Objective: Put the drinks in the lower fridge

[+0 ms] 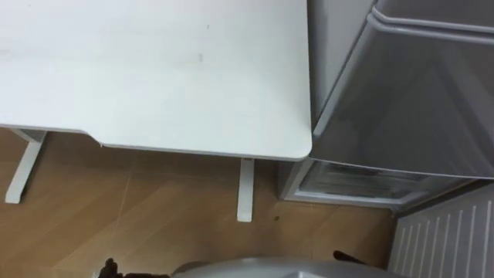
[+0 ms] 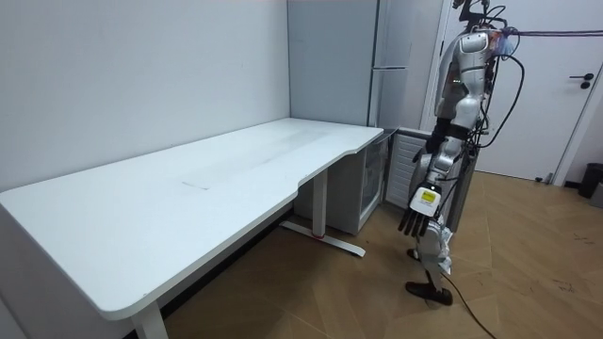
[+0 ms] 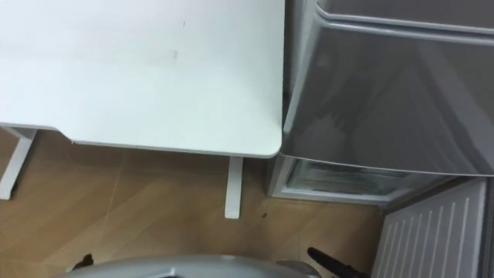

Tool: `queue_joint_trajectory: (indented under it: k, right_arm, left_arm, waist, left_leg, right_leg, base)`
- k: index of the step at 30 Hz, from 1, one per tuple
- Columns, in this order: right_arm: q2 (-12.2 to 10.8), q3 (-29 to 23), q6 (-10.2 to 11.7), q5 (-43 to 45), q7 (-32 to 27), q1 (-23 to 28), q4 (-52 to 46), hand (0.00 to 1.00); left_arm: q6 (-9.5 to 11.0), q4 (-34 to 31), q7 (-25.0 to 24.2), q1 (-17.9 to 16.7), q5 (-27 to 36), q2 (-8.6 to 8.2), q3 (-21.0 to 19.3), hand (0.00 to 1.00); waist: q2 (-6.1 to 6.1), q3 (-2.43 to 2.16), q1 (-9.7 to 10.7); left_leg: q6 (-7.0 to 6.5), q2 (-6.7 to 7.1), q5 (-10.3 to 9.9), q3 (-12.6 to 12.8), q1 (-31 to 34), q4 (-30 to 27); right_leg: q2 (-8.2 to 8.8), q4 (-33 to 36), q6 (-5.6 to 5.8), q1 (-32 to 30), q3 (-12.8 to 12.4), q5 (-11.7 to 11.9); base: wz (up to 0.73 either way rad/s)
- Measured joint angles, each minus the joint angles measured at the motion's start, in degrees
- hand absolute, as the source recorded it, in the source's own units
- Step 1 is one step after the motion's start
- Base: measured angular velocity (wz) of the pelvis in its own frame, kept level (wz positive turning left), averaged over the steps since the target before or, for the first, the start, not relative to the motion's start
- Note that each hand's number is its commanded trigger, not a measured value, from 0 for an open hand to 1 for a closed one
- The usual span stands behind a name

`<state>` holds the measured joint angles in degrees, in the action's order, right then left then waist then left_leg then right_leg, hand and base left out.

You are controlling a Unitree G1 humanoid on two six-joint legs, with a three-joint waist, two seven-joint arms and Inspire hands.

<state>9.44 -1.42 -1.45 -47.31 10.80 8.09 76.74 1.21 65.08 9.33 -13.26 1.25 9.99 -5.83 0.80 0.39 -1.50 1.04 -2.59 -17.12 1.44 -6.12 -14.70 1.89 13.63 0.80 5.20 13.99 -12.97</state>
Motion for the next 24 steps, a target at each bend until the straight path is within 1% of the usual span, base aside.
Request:
queue_joint_trajectory:
  k: [3,7,8,10,12,14,17,18,21,22,23,24]
  right_arm:
    - [0.11,0.13,-0.01,2.80,0.13,-0.43,-0.02,0.00]
    - [-0.04,0.20,0.03,5.28,0.15,-0.45,0.10,0.00]
    - [-0.08,0.20,0.06,5.42,0.14,-0.43,0.11,0.00]
    - [-0.12,0.11,0.10,6.95,0.09,-0.45,0.09,0.00]
    - [-0.12,0.13,0.14,8.81,-0.18,-0.46,0.01,0.00]
    - [-0.12,0.10,0.15,10.69,-0.70,-0.52,-0.41,0.00]
    - [-0.09,-0.60,0.53,15.93,-2.05,-1.54,-1.15,0.00]
    - [-0.03,-1.17,0.78,18.26,-2.52,-2.06,-1.57,0.00]
    - [0.16,-2.29,0.89,22.56,-4.50,-2.68,-6.10,0.00]
    - [0.43,-2.92,1.27,24.38,-5.02,-3.07,-8.02,0.00]
    - [0.48,-3.86,1.44,25.57,-5.30,-3.44,-8.74,0.00]
    - [0.57,-5.55,1.37,27.46,-6.56,-3.71,-11.57,0.00]
  left_arm:
    - [-0.61,-0.01,0.00,-0.31,-2.28,-0.03,-0.82,0.00]
    - [-1.42,-0.42,0.00,-0.24,-3.30,-0.08,-0.90,0.00]
    - [-1.41,-0.52,0.00,-0.08,-3.28,-0.08,-0.90,0.00]
    - [-1.40,-1.02,0.01,0.27,-3.77,-0.15,-0.98,0.00]
    - [-1.39,-1.07,0.02,0.86,-4.80,-0.16,-0.97,0.00]
    - [-1.32,-1.08,0.01,1.48,-5.68,-0.17,-0.75,0.00]
    - [-1.06,-0.99,-0.01,2.25,-6.63,-0.25,-0.80,0.00]
    - [-0.88,-1.03,-0.01,2.47,-7.17,-0.25,-0.83,0.00]
    - [-0.77,-1.48,-0.06,3.37,-7.44,-0.25,-0.79,0.00]
    - [-0.77,-1.36,-0.17,3.61,-7.91,-0.25,-0.84,0.00]
    - [-0.76,-1.24,-0.25,3.72,-8.42,-0.24,-0.92,0.00]
    - [-0.74,-1.10,-0.52,3.92,-9.34,-0.18,-1.03,0.00]
  waist:
    - [-0.04,0.07,-0.13]
    - [-0.06,0.18,0.04]
    - [-0.04,0.18,0.11]
    - [0.07,0.22,1.01]
    - [0.16,0.22,1.28]
    - [0.29,0.17,1.27]
    - [0.69,0.22,1.28]
    - [0.77,0.11,1.28]
    - [0.95,-0.03,1.25]
    - [1.11,-0.06,1.34]
    - [1.24,-0.09,1.31]
    - [1.33,-0.12,1.40]
  left_leg:
    - [-0.15,0.02,0.29,0.41,-1.00,1.32]
    - [-0.25,0.09,0.72,0.43,-1.55,1.96]
    - [-0.26,0.09,0.76,0.43,-1.53,1.98]
    - [-0.27,0.12,0.78,0.33,-1.52,1.96]
    - [-0.28,0.12,0.79,0.57,-1.49,1.92]
    - [-0.29,0.11,0.80,0.97,-1.52,1.99]
    - [-0.29,0.11,0.81,1.59,-1.61,2.08]
    - [-0.29,0.11,0.81,1.71,-1.64,2.11]
    - [-0.29,0.09,0.80,2.11,-1.61,2.06]
    - [-0.29,0.07,0.81,2.34,-1.59,2.06]
    - [-0.30,0.07,0.81,2.45,-1.60,2.07]
    - [-0.30,0.07,0.81,2.75,-1.61,2.04]
  right_leg:
    - [-0.32,-0.99,0.07,0.48,-1.11,0.28]
    - [-0.38,-1.41,0.07,0.91,-1.21,0.71]
    - [-0.38,-1.47,0.08,1.01,-1.18,0.72]
    - [-0.39,-1.88,0.11,1.26,-1.04,0.78]
    - [-0.42,-1.95,0.11,1.01,-1.24,0.78]
    - [-0.41,-1.94,0.12,0.89,-1.38,0.79]
    - [-0.41,-1.95,0.21,0.70,-1.93,0.86]
    - [-0.44,-1.98,0.24,0.68,-2.24,0.90]
    - [-0.54,-1.98,0.22,0.47,-2.74,1.10]
    - [-0.56,-1.98,0.22,0.36,-2.96,1.22]
    - [-0.57,-1.96,0.23,0.32,-3.06,1.25]
    - [-0.56,-1.85,0.24,0.13,-3.24,1.30]
  base:
    - [-0.09]
    - [-0.01]
    - [0.03]
    - [0.02]
    - [-0.08]
    - [-0.11]
    - [-0.09]
    - [-0.06]
    - [-0.08]
    - [-0.09]
    - [-0.10]
    - [-0.13]
